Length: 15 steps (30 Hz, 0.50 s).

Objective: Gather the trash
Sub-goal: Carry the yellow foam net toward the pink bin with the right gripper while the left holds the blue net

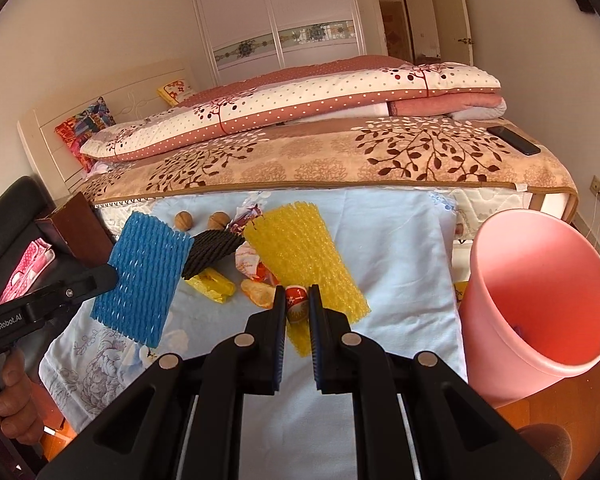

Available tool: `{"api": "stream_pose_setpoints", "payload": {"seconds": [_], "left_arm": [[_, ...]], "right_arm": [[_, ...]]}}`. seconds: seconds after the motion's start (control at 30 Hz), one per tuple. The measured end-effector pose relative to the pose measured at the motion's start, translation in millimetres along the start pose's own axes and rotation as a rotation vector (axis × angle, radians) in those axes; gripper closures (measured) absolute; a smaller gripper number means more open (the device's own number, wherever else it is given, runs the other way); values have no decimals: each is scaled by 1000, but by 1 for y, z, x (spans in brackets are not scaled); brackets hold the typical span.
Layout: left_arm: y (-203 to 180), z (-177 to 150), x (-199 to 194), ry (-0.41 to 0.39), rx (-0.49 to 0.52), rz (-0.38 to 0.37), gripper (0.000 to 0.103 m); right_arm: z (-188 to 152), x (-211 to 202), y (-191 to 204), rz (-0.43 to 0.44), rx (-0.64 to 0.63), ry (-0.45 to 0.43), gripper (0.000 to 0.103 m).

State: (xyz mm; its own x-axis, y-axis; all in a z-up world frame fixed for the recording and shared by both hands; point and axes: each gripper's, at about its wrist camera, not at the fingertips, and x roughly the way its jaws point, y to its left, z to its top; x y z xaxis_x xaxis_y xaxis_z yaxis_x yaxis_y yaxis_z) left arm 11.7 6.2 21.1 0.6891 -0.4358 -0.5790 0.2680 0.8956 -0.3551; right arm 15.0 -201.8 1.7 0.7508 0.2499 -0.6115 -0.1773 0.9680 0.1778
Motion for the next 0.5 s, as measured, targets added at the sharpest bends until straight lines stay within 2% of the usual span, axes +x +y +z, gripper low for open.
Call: {"api": "stream_pose_setpoints", "payload": {"seconds": [0.5], "left_arm": [[-65, 29, 49, -12, 60, -96, 97]], "right_arm": [[-1, -24, -81, -199, 167, -77, 93]]}}
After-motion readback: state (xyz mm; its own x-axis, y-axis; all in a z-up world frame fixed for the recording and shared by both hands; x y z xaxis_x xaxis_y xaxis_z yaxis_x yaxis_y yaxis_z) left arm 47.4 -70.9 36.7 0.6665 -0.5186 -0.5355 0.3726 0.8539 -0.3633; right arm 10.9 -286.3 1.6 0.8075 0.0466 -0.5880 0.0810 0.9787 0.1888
